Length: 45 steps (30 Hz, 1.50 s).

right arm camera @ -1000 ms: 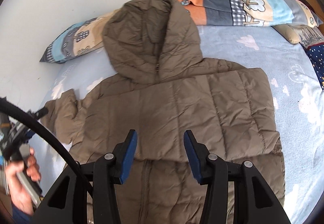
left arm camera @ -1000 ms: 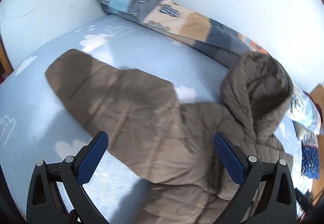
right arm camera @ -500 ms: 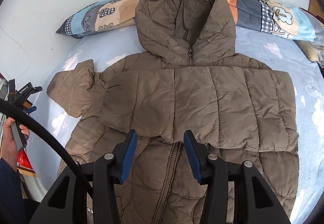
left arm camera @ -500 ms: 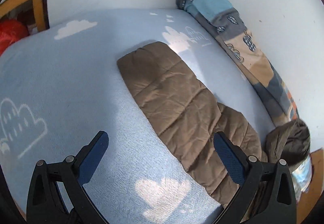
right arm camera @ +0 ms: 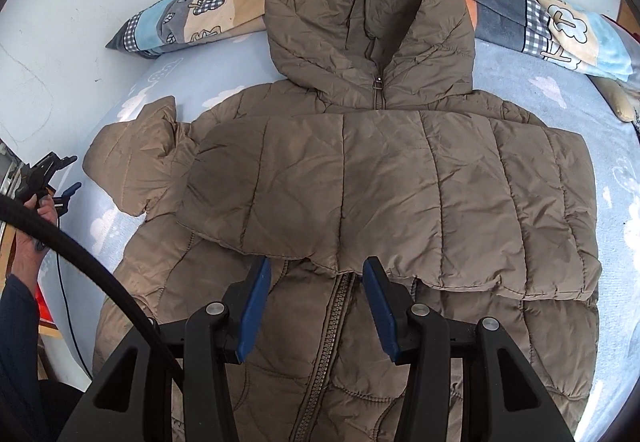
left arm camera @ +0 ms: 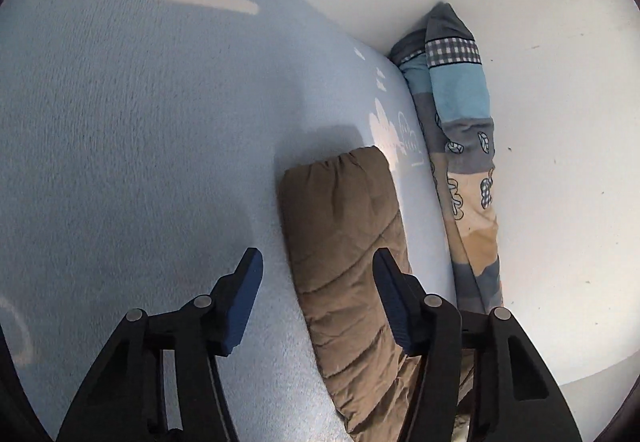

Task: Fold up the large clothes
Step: 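Move the left gripper to the other sleeve cuff and grasp it, then lift the gripped sleeve up with the left gripper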

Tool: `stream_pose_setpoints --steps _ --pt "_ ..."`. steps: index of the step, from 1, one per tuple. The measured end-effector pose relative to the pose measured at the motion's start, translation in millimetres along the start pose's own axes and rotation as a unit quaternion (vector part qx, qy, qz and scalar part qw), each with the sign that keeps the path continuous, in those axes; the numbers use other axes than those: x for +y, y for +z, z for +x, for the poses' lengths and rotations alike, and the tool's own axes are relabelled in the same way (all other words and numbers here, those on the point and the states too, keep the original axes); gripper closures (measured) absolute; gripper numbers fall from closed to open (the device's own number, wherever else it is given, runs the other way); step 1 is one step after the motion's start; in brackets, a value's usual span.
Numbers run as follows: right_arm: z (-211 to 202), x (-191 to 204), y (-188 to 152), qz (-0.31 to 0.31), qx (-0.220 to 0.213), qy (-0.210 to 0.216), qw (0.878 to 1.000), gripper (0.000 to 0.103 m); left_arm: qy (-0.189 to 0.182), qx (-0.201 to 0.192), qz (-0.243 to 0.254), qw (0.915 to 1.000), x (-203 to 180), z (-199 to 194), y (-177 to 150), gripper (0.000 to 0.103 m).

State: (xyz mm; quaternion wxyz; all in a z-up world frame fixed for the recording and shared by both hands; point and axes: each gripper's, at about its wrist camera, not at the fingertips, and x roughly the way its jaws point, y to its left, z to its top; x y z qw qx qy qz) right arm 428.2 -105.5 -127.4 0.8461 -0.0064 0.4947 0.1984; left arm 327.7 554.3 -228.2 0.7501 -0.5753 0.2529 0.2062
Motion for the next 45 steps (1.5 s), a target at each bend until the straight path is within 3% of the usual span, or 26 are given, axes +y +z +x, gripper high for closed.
stream_pose_setpoints --steps 2,9,13,14,16,19,22,25,27,31,35,37,41,45 --pt "4.5 -1.3 0.7 0.003 0.005 -0.001 1.000 0.051 -0.010 -0.002 -0.013 0.9999 8.9 8.8 3.5 0.057" --pt "14.0 -3.2 2.6 0.004 0.012 -0.004 1.000 0.051 -0.058 -0.036 -0.056 0.9961 20.6 29.2 15.7 0.057" --pt "19.4 -7.9 4.3 0.009 0.016 -0.009 1.000 0.051 -0.044 -0.042 -0.021 0.9979 2.0 39.6 14.4 0.061" --pt "20.3 -9.1 4.7 0.011 0.016 -0.010 1.000 0.051 -0.040 -0.043 -0.008 0.9983 -4.2 41.9 13.0 0.075" --pt "21.1 -12.7 6.2 0.017 0.015 -0.011 1.000 0.051 -0.034 -0.040 0.006 0.9986 -11.9 44.2 11.0 0.083" --pt "23.5 -19.7 8.2 0.026 0.007 -0.025 0.999 0.051 -0.026 -0.050 0.020 0.9982 -24.4 37.1 9.3 0.085" --pt "30.9 -25.9 13.1 0.024 -0.017 -0.067 0.997 0.051 -0.035 -0.056 0.036 0.9972 -41.5 25.3 6.4 0.085" --pt "36.7 -23.4 22.1 0.029 -0.042 -0.058 0.997 0.051 -0.050 -0.064 0.059 0.9949 -66.6 5.1 -1.0 0.086" --pt "39.2 -13.6 28.1 0.022 -0.065 -0.029 0.997 0.051 -0.066 -0.072 0.084 0.9916 -88.2 -13.8 -7.8 0.086" --pt "65.9 20.4 23.8 -0.026 -0.055 -0.016 0.998 0.050 -0.111 -0.094 0.141 0.9792 -140.2 -60.4 -30.1 0.086" --pt "80.9 40.0 17.6 -0.072 -0.044 -0.060 0.995 0.047 -0.160 -0.109 0.199 0.9606 -192.7 -106.4 -63.2 0.086" --pt "75.7 37.0 21.1 -0.063 -0.039 -0.047 0.996 0.047 -0.181 -0.111 0.224 0.9512 -216.9 -123.2 -81.7 0.086" --pt "54.3 21.3 28.5 -0.009 -0.051 0.019 0.998 0.047 -0.219 -0.093 0.279 0.9303 -265.1 -150.8 -128.8 0.086" --pt "36.7 19.3 31.8 0.008 -0.072 0.035 0.997 0.047 -0.245 -0.056 0.322 0.9127 -309.6 -158.9 -181.6 0.086"
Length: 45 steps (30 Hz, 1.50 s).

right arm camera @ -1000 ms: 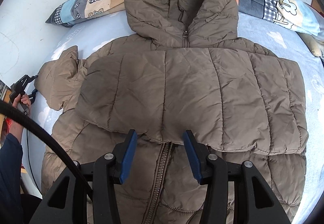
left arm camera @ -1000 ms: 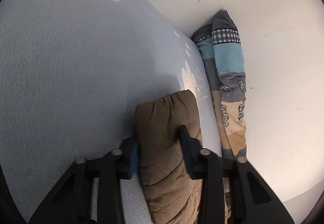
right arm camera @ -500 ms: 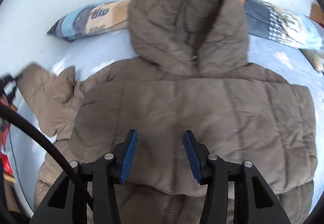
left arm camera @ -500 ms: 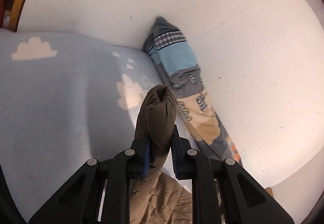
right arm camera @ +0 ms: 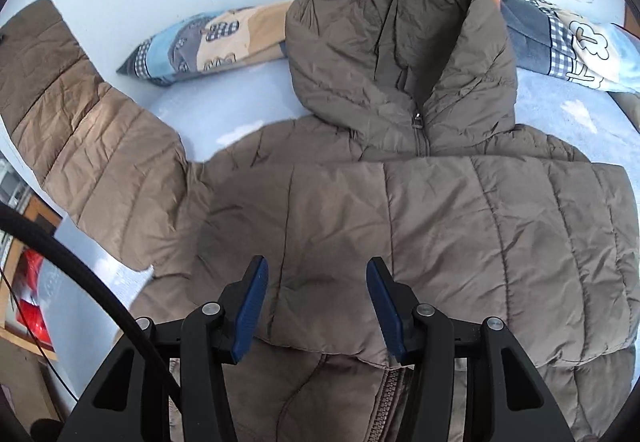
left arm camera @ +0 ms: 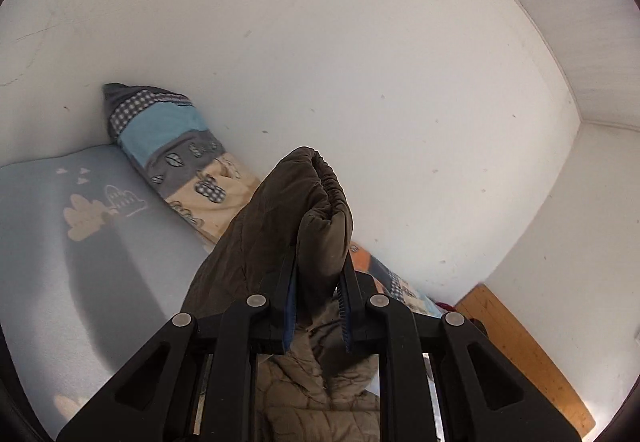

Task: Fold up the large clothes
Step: 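Lift the gripped sleeve up with the left gripper, then lay the sleeve across the jacket body with the left gripper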

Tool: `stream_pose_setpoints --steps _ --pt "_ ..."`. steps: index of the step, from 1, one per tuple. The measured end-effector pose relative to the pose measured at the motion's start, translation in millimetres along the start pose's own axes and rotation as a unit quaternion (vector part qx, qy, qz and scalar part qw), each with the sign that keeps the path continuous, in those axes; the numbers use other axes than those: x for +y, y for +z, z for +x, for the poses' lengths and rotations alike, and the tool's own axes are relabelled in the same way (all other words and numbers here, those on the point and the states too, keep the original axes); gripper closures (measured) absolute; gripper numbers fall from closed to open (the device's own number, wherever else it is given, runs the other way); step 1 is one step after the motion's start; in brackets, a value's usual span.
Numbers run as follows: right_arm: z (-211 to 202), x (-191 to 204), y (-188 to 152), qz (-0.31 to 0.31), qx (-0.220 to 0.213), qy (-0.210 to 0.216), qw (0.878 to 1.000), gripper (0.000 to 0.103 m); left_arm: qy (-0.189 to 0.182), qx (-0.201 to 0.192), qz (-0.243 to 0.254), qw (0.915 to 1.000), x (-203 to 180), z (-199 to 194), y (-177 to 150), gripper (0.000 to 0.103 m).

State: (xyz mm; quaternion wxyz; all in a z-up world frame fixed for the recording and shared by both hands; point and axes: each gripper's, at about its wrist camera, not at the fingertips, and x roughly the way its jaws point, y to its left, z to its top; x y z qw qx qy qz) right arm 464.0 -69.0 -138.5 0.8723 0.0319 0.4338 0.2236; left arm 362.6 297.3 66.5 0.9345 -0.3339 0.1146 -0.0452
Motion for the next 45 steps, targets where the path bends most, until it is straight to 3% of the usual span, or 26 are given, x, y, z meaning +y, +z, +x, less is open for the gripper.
stream_pose_setpoints --steps 8,16,19,25,28,32,36,38,42,45 --pt "-66.8 -46.2 12.2 0.111 -0.060 0.020 0.992 0.047 -0.056 0.088 0.043 0.9936 -97.4 56.1 -66.1 0.086" --pt "-146.3 -144.2 9.9 0.245 -0.130 -0.020 0.961 0.047 -0.084 0.184 0.064 0.9771 -169.5 114.4 -167.7 0.086" --pt "-165.2 -172.2 1.1 0.275 -0.137 -0.034 0.951 0.047 -0.076 0.223 0.065 0.9697 -178.4 142.5 -211.8 0.086" --pt "-189.5 -202.1 -10.3 0.293 -0.134 -0.047 0.945 0.047 -0.045 0.288 0.070 0.9541 -176.2 187.6 -299.3 0.086" --pt "-191.8 -213.5 -13.2 0.301 -0.129 -0.040 0.944 0.047 -0.026 0.325 0.070 0.9429 -169.8 201.5 -345.6 0.086" --pt "-192.3 -215.0 -12.4 0.302 -0.129 -0.032 0.944 0.047 -0.014 0.372 0.061 0.9260 -157.8 216.9 -379.9 0.085" --pt "-186.8 -214.2 -9.0 0.299 -0.125 -0.028 0.945 0.047 -0.011 0.408 0.067 0.9106 -152.6 219.9 -397.4 0.073" --pt "-183.5 -214.3 -8.4 0.304 -0.121 -0.019 0.945 0.047 -0.034 0.415 0.052 0.9076 -152.8 211.3 -389.2 0.052" --pt "-170.9 -212.2 -8.1 0.311 -0.104 0.005 0.945 0.046 -0.050 0.382 0.068 0.9203 -147.1 179.7 -348.9 0.042" --pt "-147.3 -212.9 -12.8 0.337 -0.066 0.045 0.938 0.045 -0.038 0.355 0.093 0.9294 -129.4 151.2 -309.1 0.035"
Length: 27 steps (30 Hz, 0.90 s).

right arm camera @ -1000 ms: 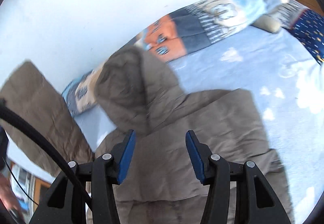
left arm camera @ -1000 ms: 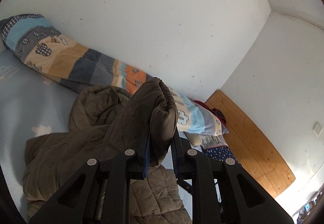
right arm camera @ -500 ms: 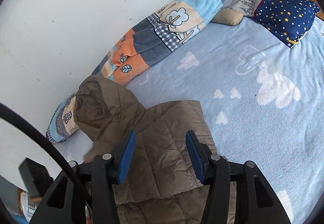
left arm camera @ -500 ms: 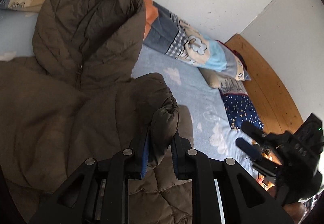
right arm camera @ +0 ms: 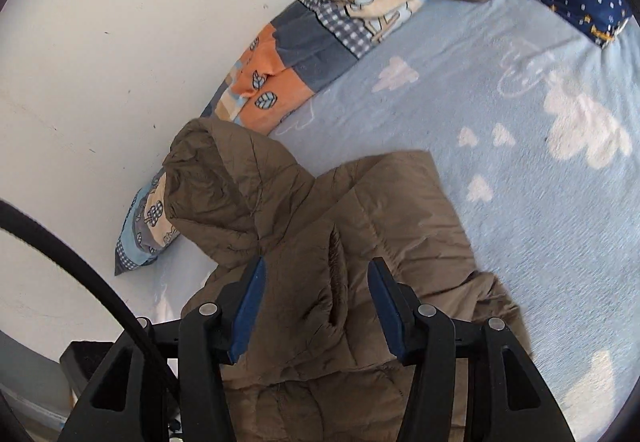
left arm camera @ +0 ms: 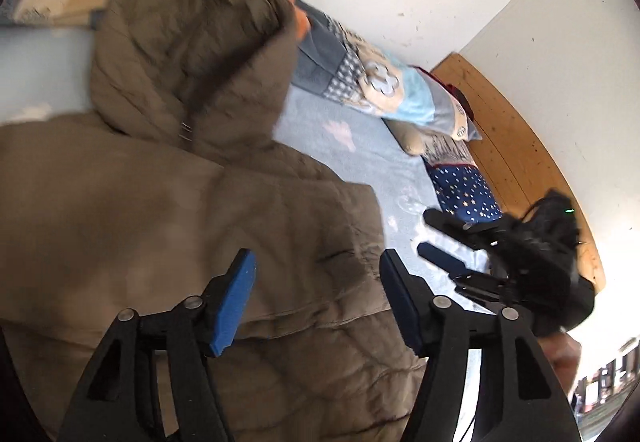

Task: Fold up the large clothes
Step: 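Lay the sleeve across the jacket body with the left gripper, then open the left gripper to release the sleeve and withdraw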

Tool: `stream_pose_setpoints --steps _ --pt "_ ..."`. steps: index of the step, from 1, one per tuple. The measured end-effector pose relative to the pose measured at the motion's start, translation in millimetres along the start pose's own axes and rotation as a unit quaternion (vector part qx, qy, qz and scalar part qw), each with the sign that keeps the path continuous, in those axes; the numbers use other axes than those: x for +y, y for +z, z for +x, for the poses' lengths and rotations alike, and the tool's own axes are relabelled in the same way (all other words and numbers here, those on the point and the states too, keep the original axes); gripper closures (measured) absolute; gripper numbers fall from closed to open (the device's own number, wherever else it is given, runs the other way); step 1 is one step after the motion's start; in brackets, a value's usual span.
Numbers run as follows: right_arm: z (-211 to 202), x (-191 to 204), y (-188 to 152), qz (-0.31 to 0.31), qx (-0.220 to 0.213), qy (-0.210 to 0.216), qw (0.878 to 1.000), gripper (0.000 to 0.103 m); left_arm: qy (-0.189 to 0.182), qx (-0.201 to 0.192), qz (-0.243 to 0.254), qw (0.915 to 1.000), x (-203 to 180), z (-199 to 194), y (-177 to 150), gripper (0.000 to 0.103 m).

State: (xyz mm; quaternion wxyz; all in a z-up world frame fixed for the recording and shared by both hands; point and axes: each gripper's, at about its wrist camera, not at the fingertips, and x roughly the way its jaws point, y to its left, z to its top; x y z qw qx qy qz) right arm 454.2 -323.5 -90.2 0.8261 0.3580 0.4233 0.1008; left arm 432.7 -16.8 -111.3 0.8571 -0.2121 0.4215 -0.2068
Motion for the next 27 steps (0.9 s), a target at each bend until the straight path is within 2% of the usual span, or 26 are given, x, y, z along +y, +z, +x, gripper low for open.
stream_pose_setpoints --steps 1,4,6,9,11,12,13,15,17,20,22,27 --pt "9.0 -3.3 -2.7 0.012 0.018 0.006 1.000 0.045 0.018 -0.004 0.004 0.9998 12.6 -16.7 2.1 0.032" --pt "31.0 -12.2 -11.6 0.040 0.054 0.008 0.998 0.045 0.080 -0.020 0.004 0.9966 58.7 -55.4 7.6 0.031" --pt "42.6 -14.6 -17.6 0.044 0.067 0.004 0.997 0.045 0.119 -0.025 -0.024 0.9923 96.4 -71.5 9.4 0.031" --pt "57.3 -9.7 -26.4 0.038 0.082 -0.001 0.996 0.045 0.146 -0.039 -0.082 0.9852 151.6 -80.5 2.4 0.032" --pt "67.2 -4.3 -33.0 0.028 0.089 -0.008 0.996 0.046 0.158 -0.030 -0.099 0.9820 174.8 -74.7 -0.2 0.032" --pt "71.8 -1.8 -36.2 0.022 0.091 -0.015 0.995 0.056 0.162 -0.022 -0.097 0.9818 181.2 -69.6 0.6 0.032" --pt "75.9 0.7 -39.3 0.016 0.094 -0.022 0.995 0.077 0.173 -0.017 -0.084 0.9812 182.6 -65.4 1.5 0.032" --pt "78.9 2.7 -42.4 0.001 0.089 -0.045 0.995 0.082 0.217 -0.016 -0.036 0.9753 177.1 -60.2 0.2 0.032" --pt "77.8 5.9 -42.4 -0.014 0.081 -0.061 0.995 0.084 0.270 0.001 0.003 0.9629 172.3 -49.6 -1.6 0.031" --pt "73.1 18.6 -42.7 -0.061 0.062 -0.116 0.989 0.086 0.269 0.036 -0.004 0.9624 176.0 -38.3 -3.5 0.030" --pt "75.5 23.8 -44.6 -0.091 0.061 -0.150 0.983 0.086 0.276 0.043 0.003 0.9602 175.5 -33.3 -3.8 0.030" --pt "98.9 8.6 -52.2 -0.106 0.082 -0.189 0.973 0.086 0.288 0.049 0.014 0.9562 172.4 -23.9 -4.4 0.029"
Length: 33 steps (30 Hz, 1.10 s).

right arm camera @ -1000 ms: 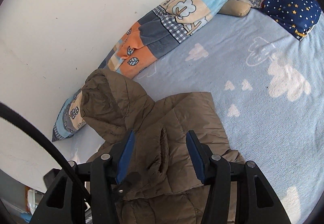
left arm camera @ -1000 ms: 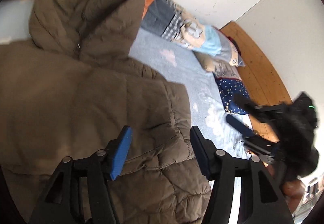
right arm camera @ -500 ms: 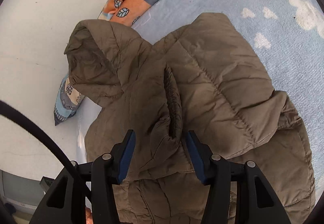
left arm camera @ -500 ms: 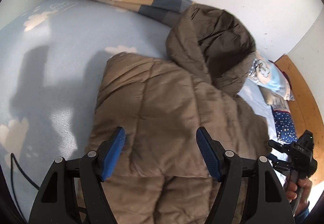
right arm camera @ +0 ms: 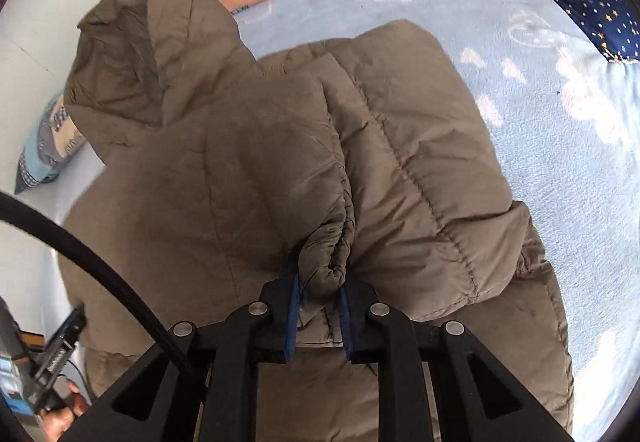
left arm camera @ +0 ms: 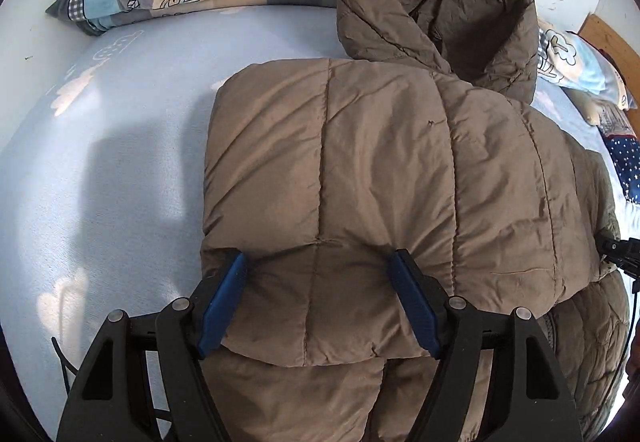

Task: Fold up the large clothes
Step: 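Open the left gripper to release the sleeve and withdraw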

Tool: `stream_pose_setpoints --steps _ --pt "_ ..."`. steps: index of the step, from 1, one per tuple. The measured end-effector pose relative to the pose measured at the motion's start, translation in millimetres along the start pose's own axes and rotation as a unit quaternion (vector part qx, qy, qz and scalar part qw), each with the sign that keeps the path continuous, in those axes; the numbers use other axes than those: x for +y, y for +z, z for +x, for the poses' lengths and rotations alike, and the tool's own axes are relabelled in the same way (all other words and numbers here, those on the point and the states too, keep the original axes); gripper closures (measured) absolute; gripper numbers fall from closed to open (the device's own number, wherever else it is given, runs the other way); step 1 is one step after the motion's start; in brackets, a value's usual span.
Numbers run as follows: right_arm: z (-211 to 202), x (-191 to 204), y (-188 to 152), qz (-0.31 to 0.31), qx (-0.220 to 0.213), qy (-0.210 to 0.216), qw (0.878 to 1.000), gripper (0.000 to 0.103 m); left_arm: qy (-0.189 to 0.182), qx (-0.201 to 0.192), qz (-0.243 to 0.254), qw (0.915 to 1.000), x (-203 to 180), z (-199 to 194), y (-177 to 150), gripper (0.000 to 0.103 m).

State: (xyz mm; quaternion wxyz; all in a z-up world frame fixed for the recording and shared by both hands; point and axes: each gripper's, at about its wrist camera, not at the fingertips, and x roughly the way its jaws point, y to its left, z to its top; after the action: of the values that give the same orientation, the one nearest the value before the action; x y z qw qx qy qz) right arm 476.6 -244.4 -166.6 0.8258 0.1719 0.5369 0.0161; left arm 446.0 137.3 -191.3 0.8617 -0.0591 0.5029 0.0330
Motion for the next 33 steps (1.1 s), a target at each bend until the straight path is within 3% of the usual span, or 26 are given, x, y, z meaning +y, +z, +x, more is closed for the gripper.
stream_pose_setpoints --steps 11,16,19,25,28,31,33 --pt "3.1 -2.5 4.3 0.012 0.010 0.017 1.000 0.084 0.004 -0.002 -0.011 0.9999 -0.6 -0.4 -0.6 0.027" --pt "-22.3 -10.0 -0.3 0.042 0.011 0.039 0.998 0.073 0.009 -0.010 -0.005 0.9999 -1.5 -9.0 -0.6 0.027" --pt "-53.3 -9.9 -9.7 0.029 -0.022 0.033 0.999 0.067 0.006 -0.011 -0.001 0.9999 -4.9 -19.0 -1.4 0.027" --pt "-112.4 -7.6 -51.2 -0.014 -0.101 0.019 0.995 0.067 -0.004 -0.029 -0.013 0.9995 -8.5 -46.8 -5.3 0.027" --pt "-134.2 5.2 -66.1 -0.043 -0.125 0.044 0.990 0.067 -0.008 -0.047 -0.020 0.9986 -7.3 -62.9 -7.5 0.027" --pt "-145.5 7.2 -80.1 -0.084 -0.166 0.052 0.981 0.067 -0.003 -0.074 -0.017 0.9971 -7.9 -76.6 -9.6 0.027" --pt "-135.3 9.6 -84.0 -0.102 -0.170 0.061 0.978 0.067 0.021 -0.093 -0.002 0.9954 -9.9 -87.8 -13.2 0.027"
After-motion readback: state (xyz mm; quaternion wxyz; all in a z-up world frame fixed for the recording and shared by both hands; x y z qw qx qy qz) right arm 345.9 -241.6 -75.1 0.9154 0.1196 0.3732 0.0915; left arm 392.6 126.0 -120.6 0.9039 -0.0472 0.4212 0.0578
